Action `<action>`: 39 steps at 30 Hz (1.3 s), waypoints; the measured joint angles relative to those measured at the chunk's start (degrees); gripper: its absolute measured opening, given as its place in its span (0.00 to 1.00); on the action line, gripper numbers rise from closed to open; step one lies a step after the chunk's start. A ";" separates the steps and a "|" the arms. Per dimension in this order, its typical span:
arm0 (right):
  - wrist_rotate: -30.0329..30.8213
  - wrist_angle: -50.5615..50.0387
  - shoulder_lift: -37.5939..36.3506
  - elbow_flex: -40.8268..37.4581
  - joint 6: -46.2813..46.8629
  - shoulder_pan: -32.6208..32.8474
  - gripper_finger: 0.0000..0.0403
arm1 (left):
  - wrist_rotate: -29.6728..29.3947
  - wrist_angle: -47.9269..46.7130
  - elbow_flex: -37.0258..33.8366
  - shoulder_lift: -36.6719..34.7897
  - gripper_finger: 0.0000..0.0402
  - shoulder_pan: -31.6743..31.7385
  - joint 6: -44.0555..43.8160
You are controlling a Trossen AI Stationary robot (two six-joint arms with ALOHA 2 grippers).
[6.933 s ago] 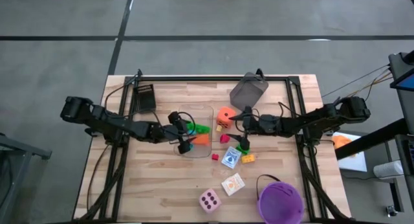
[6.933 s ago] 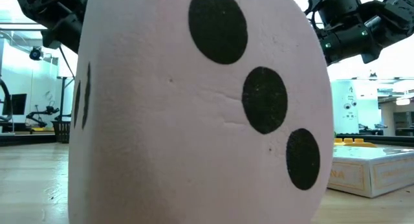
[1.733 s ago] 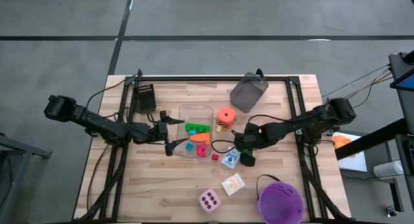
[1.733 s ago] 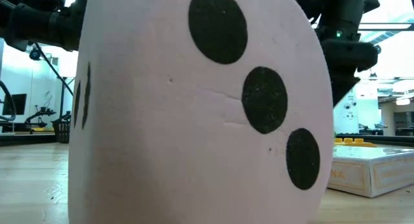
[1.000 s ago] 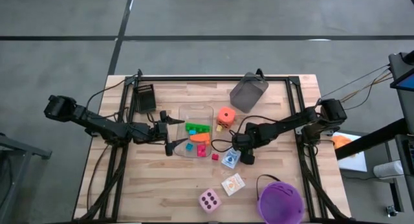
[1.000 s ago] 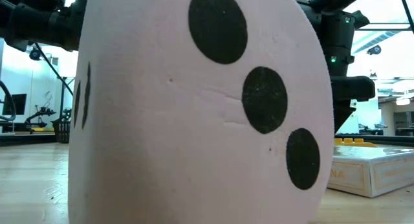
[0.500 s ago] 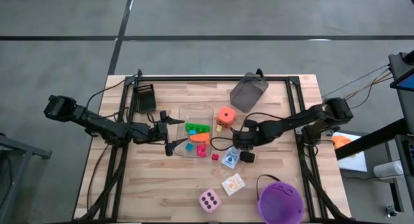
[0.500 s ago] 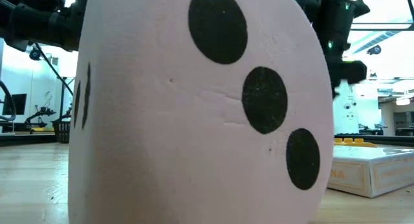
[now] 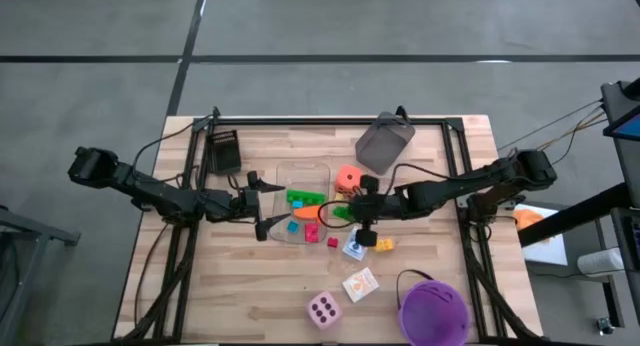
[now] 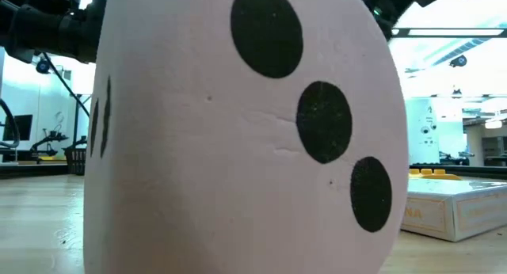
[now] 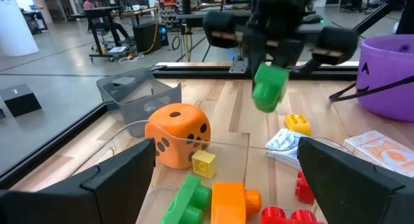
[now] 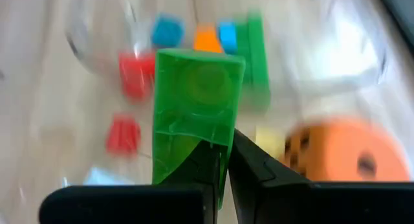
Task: Pick & Place Toys
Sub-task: Put the green game piece into the transparent bin
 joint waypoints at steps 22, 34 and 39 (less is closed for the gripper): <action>-5.74 30.75 15.11 0.59 -8.06 -4.78 0.04 | 0.00 0.00 -0.02 0.00 0.94 0.00 -0.11; -5.83 30.26 15.24 0.96 -6.25 -4.94 0.11 | 0.00 -0.02 -0.02 0.00 0.94 0.00 0.07; -5.83 30.21 14.76 0.96 -5.74 -4.94 0.33 | 0.00 -0.02 -0.02 0.00 0.94 0.00 0.07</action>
